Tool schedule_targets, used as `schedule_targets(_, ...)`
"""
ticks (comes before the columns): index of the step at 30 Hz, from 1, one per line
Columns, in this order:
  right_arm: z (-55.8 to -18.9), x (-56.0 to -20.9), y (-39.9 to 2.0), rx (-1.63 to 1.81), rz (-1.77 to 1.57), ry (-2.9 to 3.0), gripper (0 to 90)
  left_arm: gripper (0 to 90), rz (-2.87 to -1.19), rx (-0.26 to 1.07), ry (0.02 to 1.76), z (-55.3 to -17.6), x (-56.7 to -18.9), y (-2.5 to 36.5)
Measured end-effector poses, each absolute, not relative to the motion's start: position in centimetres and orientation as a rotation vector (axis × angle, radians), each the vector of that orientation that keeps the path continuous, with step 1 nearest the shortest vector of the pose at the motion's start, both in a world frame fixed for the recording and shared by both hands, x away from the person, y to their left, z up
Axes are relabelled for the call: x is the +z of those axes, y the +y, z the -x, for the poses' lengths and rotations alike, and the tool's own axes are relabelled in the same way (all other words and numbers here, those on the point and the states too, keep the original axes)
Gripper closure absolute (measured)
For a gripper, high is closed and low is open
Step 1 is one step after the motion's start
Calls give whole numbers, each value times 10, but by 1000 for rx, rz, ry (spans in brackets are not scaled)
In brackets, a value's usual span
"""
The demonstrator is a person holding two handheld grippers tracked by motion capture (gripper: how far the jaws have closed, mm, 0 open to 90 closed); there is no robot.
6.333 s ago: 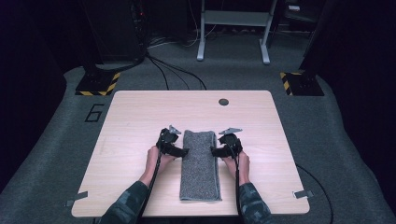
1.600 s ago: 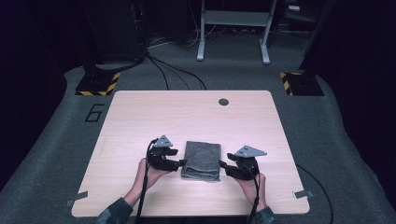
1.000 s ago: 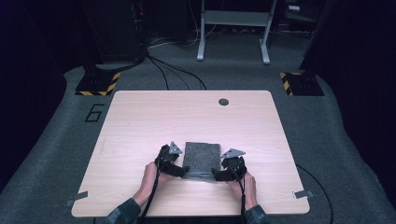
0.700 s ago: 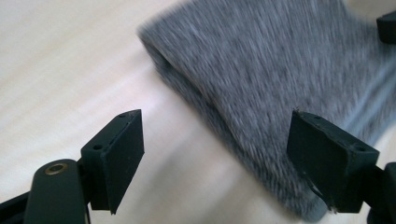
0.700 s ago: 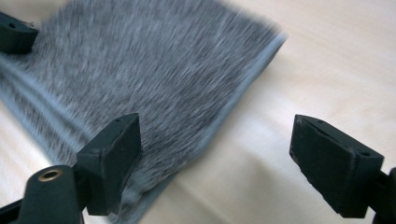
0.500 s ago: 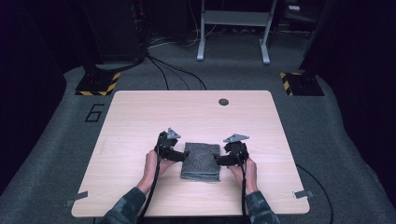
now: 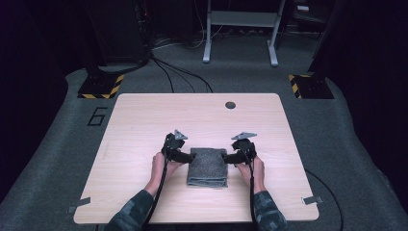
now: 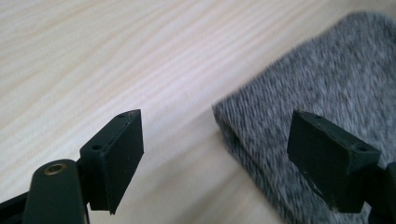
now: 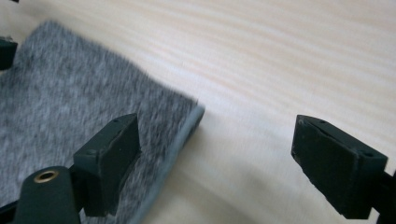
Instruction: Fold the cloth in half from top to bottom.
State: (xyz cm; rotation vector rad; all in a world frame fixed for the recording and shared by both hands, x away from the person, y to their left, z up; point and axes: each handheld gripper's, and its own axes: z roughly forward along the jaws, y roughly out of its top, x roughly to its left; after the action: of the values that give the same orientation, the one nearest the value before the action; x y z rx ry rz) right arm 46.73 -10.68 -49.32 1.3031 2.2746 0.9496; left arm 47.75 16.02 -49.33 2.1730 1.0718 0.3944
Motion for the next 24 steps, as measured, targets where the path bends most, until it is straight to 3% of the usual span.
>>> schedule_targets(5, -489, -506, -89, 801, -1311, 2311, 151, 189, -2210, 376, 1138, -491, -514, 158)
schedule_targets(11, -493, -507, -92, 817, -1321, 2304, 145, 168, -2163, 398, 1151, -486, -508, 166)
schedule_targets(18, -460, -494, -97, 908, -1300, 2316, 132, 159, -2141, 410, 1069, -454, -495, 171)
schedule_targets(24, -420, -505, -97, 906, -1258, 2369, 93, 154, -2200, 370, 1009, -417, -510, 167)
